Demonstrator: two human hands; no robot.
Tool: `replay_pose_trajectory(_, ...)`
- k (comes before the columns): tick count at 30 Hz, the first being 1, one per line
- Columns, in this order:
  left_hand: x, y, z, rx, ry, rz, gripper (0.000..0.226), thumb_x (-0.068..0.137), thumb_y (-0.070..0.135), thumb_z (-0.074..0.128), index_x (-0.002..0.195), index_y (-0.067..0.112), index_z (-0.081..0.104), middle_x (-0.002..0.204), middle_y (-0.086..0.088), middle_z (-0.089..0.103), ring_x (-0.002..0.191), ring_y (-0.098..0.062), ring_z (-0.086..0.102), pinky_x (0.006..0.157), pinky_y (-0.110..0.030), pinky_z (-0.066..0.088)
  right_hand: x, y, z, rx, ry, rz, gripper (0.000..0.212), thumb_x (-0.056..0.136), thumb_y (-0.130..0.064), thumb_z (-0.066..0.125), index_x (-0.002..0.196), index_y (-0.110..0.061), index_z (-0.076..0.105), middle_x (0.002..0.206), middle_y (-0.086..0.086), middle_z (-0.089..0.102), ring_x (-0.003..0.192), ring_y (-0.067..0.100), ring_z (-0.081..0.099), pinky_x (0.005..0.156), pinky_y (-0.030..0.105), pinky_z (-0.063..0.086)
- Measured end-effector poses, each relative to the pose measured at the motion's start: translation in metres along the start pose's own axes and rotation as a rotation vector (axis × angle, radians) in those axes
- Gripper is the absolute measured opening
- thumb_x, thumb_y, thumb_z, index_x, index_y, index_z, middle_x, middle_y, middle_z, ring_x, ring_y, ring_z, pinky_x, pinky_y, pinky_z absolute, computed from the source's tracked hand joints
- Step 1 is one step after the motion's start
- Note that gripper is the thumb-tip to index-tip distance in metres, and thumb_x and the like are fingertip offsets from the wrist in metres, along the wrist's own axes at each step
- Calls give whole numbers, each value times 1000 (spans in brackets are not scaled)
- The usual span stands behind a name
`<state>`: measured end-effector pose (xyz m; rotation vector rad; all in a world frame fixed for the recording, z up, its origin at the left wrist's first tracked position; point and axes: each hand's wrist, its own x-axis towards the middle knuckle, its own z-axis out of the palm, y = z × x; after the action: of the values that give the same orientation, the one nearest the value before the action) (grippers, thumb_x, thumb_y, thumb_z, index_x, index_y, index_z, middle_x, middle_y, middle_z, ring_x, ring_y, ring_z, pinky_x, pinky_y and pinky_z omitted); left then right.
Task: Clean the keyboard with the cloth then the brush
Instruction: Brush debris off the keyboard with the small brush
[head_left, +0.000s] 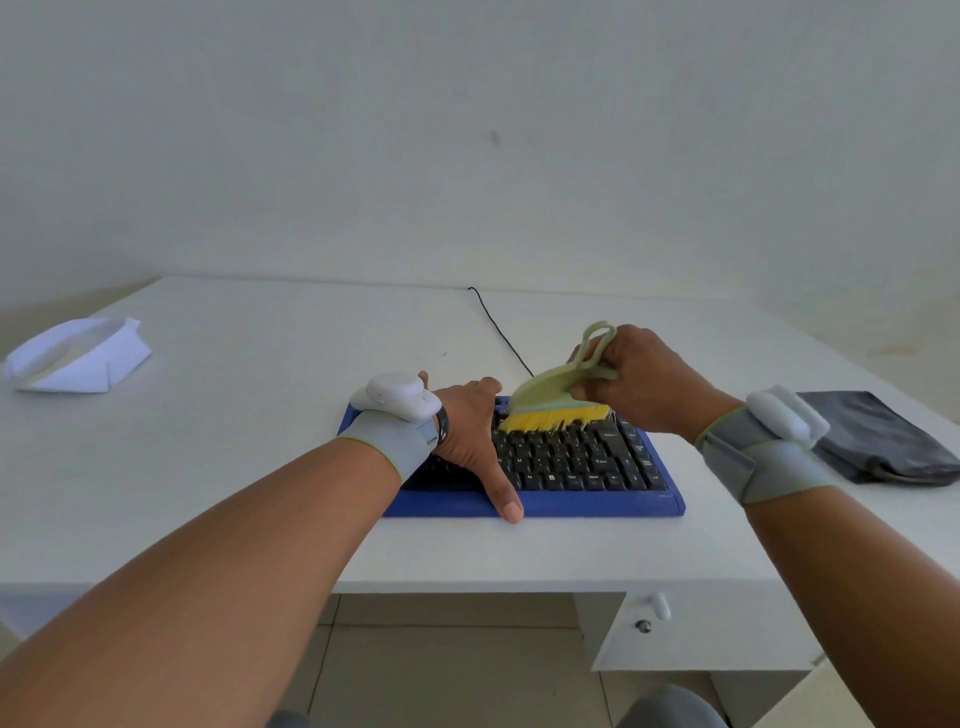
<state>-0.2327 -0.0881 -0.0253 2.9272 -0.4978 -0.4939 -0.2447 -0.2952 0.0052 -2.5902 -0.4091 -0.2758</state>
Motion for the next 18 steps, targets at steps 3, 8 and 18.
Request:
replay_pose_trajectory(3,-2,0,0,15,-3,-8,141,41,76,83,151,20,16,153,4,36,140,-23,38,117,-61,-5,-2,9,-2,-30,25,33,18,82,-12,74,99,-7,73,92,2,63,80,18,59,62,11,38)
replay_pose_trajectory(8,-4,3,-2,30,-8,4,135,48,71,86,152,18,18,151,2,31,140,-22,35,117,-52,15,0,9,-10,-102,56,133,24,80,-13,76,103,-12,69,96,4,63,79,20,60,73,30,48)
replay_pose_trajectory(18,-5,4,-2,36,2,4,130,47,72,85,149,20,24,144,5,35,136,-21,39,115,-54,17,-6,4,4,70,48,21,19,80,-16,77,97,-9,73,84,-1,67,71,10,60,61,14,41)
